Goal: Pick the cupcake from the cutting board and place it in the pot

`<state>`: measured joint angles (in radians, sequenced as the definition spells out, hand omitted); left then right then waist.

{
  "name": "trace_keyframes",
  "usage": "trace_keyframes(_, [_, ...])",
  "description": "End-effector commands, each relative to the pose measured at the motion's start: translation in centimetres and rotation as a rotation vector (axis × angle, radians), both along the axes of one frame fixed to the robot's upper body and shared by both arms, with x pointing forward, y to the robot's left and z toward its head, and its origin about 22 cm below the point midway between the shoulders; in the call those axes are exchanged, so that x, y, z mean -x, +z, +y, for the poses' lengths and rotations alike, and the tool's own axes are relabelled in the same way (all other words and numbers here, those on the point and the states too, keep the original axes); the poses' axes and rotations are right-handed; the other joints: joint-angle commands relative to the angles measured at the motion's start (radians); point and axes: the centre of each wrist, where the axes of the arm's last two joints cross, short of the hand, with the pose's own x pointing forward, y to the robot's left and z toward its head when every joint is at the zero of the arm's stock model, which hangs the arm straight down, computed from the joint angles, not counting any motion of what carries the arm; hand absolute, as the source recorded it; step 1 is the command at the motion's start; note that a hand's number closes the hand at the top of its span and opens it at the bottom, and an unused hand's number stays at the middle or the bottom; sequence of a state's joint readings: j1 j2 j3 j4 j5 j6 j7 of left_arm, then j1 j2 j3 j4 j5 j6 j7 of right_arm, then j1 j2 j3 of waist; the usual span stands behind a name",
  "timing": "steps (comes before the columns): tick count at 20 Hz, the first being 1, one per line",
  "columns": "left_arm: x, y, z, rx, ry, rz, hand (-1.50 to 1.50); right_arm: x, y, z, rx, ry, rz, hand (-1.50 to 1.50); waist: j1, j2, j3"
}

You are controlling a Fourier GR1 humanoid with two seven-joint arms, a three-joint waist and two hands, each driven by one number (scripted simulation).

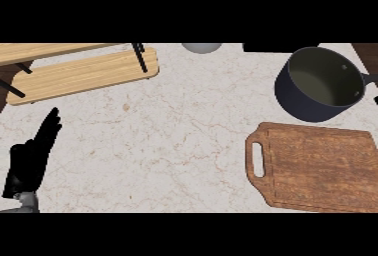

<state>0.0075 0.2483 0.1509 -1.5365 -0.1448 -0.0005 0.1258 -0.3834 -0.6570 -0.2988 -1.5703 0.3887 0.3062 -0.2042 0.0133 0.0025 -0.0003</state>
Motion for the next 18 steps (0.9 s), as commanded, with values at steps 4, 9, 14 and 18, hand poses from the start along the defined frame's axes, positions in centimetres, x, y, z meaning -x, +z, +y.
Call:
trace_keyframes(4, [1.7,-1.3,1.6,-0.016,-0.024,0.000,0.00,-6.0,0.5,-0.6,0.040,-0.019,-0.011,1.50,0.013,0.002,0.000])
trace_keyframes(9, [0.2,0.2,-0.2,0.003,-0.009,-0.002,0.00,-10.1,-1.2,-0.4,0.038,-0.012,0.036,1.50,0.020,0.005,0.001])
trace_keyframes(14, [-0.9,1.3,0.2,-0.002,-0.052,-0.018,0.00,-12.1,-3.3,-1.0,0.110,-0.046,0.046,1.50,0.050,0.018,0.002])
trace_keyframes(18, [-1.7,0.8,0.3,-0.005,-0.029,-0.035,0.00,-13.2,-5.9,0.5,0.153,-0.027,0.066,1.50,0.045,0.020,0.002])
